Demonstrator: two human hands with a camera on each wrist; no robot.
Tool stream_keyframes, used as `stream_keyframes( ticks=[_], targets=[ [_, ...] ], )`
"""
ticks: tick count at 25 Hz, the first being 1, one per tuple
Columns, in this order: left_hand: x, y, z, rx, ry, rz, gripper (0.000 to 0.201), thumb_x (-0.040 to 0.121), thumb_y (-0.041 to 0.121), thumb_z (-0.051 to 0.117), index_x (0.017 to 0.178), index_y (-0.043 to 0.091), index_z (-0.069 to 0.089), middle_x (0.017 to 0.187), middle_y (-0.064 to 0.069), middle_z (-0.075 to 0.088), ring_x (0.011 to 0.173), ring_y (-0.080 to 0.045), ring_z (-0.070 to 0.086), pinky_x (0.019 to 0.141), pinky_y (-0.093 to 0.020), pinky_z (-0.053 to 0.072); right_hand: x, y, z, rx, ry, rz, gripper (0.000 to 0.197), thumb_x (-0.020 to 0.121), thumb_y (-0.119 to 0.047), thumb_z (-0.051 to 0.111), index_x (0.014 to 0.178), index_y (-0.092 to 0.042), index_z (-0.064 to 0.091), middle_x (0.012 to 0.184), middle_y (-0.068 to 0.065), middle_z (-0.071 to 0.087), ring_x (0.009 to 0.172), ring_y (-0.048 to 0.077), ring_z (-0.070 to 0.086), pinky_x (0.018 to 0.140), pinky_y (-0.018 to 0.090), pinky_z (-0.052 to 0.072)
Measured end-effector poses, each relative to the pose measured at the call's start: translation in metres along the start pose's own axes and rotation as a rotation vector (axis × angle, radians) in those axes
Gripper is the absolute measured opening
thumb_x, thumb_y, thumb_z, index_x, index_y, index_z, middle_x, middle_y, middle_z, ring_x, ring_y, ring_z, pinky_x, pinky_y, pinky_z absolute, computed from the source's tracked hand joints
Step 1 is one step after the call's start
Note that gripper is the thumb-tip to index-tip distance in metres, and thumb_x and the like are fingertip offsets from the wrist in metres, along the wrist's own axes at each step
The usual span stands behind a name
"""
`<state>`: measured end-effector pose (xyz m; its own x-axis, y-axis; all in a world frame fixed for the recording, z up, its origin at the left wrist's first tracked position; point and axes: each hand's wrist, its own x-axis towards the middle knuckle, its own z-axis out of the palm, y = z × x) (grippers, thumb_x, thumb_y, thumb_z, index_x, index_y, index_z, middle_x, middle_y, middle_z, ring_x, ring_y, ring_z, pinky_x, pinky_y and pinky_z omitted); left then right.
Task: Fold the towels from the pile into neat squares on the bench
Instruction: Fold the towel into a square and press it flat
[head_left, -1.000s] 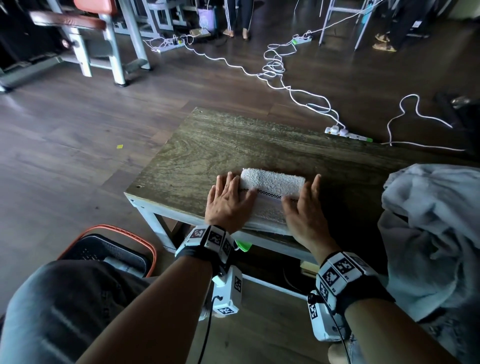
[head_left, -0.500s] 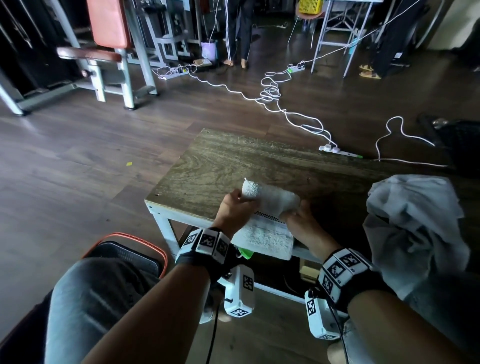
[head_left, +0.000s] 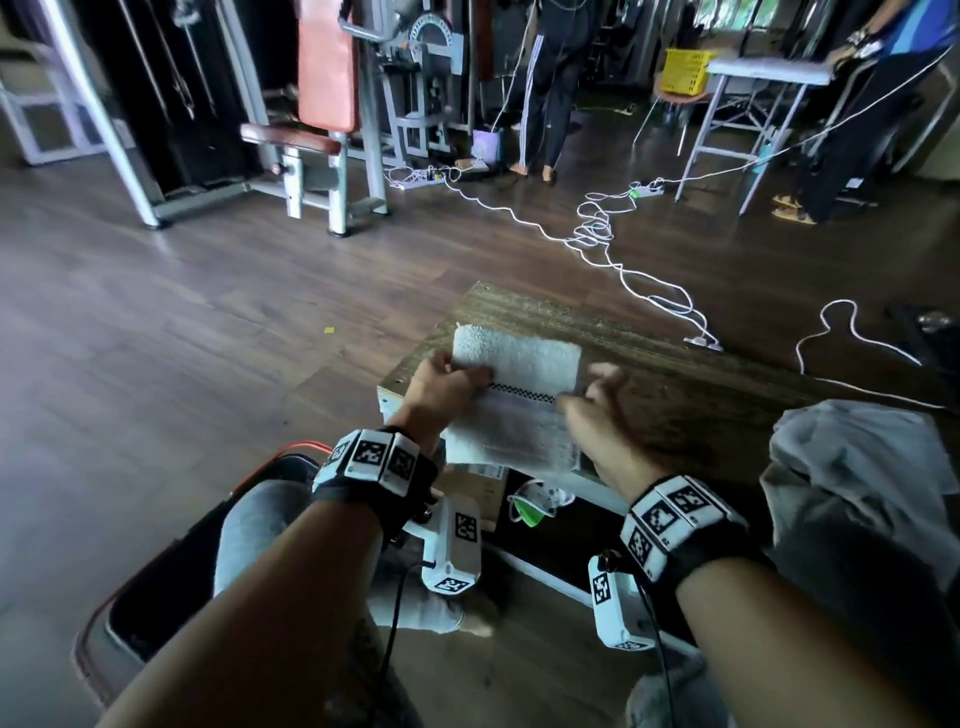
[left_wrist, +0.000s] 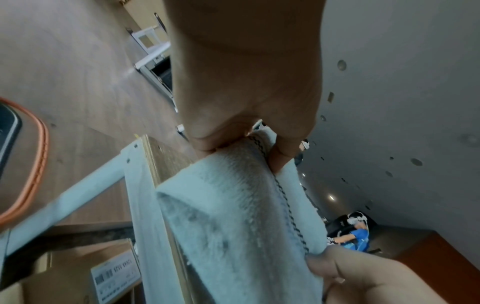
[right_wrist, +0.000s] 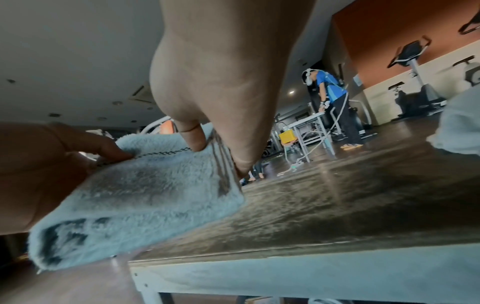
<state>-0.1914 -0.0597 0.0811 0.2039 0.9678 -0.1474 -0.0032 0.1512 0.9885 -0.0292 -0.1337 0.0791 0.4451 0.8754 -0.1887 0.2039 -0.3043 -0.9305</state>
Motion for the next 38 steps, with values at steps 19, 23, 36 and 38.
stream_keyframes(
  ticks=[19,23,36,38],
  targets=[
    [-0.076,-0.136,-0.242,0.180,0.693,-0.311,0.011,0.086,0.013,0.062,0.089,0.020,0.070,0.048,0.009,0.044,0.041,-0.008,0.035,0.048,-0.023,0.032,-0.001,0.034,0.283,-0.431,-0.604,-0.399,0.014,0.088,-0.011,0.061,0.088,-0.024,0.057,0.083,-0.012,0.061,0.078,0.014,0.059,0.064,0.025,0.041],
    [-0.070,-0.205,-0.265,0.159,0.714,-0.471,0.009,0.085,0.010,0.061,0.085,0.011,0.070,0.047,0.008,0.045,0.041,-0.008,0.037,0.046,-0.020,0.032,0.005,0.084,0.337,-0.561,-0.765,-0.303,0.019,0.091,-0.005,0.056,0.084,-0.020,0.064,0.076,-0.011,0.058,0.076,0.015,0.056,0.055,0.022,0.036],
    [-0.008,-0.336,-0.322,0.227,0.699,-0.817,0.050,0.064,0.039,0.056,0.094,0.001,0.069,0.094,-0.014,0.073,0.094,-0.033,0.070,0.071,-0.035,0.056,0.036,0.194,0.474,-0.839,-1.069,-0.038,0.033,0.088,-0.024,0.053,0.118,-0.018,0.066,0.124,0.009,0.067,0.111,0.029,0.061,0.095,0.033,0.048],
    [-0.011,-0.327,-0.326,0.250,0.755,-0.825,0.052,0.062,0.040,0.055,0.093,0.001,0.070,0.093,-0.014,0.074,0.094,-0.031,0.070,0.074,-0.036,0.054,0.035,0.198,0.487,-0.815,-1.101,-0.017,0.031,0.090,-0.021,0.052,0.116,-0.014,0.067,0.122,0.010,0.067,0.110,0.028,0.061,0.089,0.027,0.047]
  ],
)
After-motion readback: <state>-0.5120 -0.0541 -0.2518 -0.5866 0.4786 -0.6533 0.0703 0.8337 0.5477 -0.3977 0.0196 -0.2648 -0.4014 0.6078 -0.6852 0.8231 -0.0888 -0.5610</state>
